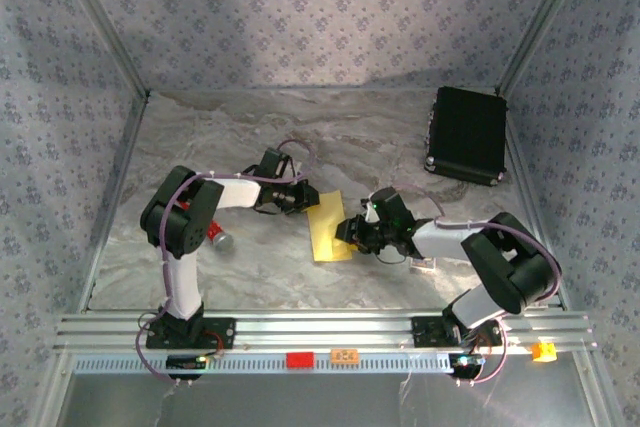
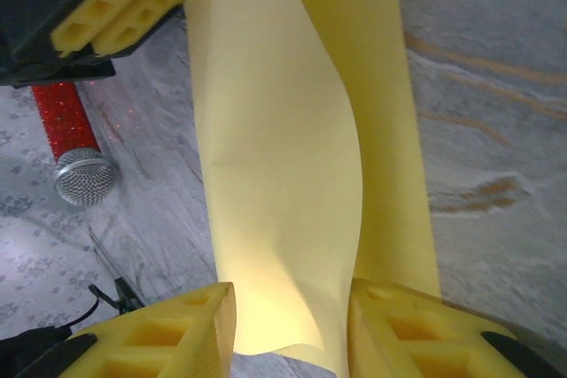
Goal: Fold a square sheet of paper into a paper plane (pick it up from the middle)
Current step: Fold the triangle a second time at the center of the table.
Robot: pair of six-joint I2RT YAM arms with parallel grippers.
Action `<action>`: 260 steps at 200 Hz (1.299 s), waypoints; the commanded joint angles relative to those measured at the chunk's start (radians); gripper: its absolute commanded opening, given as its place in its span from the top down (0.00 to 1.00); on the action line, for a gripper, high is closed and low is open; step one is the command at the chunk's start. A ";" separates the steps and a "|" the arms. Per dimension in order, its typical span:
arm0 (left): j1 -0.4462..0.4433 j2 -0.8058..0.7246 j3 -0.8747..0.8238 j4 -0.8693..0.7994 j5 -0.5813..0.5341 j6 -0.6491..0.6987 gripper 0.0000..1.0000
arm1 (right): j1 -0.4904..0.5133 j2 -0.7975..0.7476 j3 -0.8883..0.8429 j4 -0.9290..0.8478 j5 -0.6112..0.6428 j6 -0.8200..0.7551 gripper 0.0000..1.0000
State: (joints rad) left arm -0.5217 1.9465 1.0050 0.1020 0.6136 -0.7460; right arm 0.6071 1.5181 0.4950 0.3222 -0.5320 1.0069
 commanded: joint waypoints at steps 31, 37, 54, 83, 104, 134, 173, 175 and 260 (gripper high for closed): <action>-0.004 0.026 -0.019 -0.045 -0.025 0.006 0.87 | -0.030 0.036 -0.006 0.073 -0.055 0.002 0.62; -0.004 0.026 -0.019 -0.045 -0.026 0.006 0.87 | -0.030 0.035 -0.009 0.075 -0.056 0.000 0.62; -0.006 0.028 -0.018 -0.044 -0.026 0.007 0.87 | -0.030 0.028 -0.013 0.080 -0.060 -0.008 0.61; -0.007 0.029 -0.016 -0.041 -0.025 0.002 0.87 | -0.037 0.022 -0.018 0.081 -0.063 -0.018 0.59; -0.010 0.026 -0.013 -0.038 -0.025 -0.004 0.87 | -0.042 0.012 -0.030 0.095 -0.069 -0.019 0.58; -0.014 0.029 -0.009 -0.042 -0.025 -0.003 0.87 | -0.045 -0.014 -0.042 0.095 -0.101 -0.034 0.56; -0.014 0.032 -0.008 -0.039 -0.025 -0.005 0.87 | -0.050 -0.052 -0.070 0.068 -0.097 -0.051 0.57; -0.014 0.032 -0.008 -0.039 -0.025 -0.004 0.87 | -0.051 -0.054 -0.072 0.067 -0.098 -0.052 0.58; -0.020 0.032 -0.005 -0.044 -0.025 -0.005 0.87 | -0.062 -0.014 -0.049 0.172 -0.166 -0.036 0.64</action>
State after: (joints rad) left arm -0.5304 1.9469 1.0050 0.1062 0.6125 -0.7532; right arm 0.5518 1.4906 0.4343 0.4625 -0.6579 0.9764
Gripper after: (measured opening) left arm 0.129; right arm 0.359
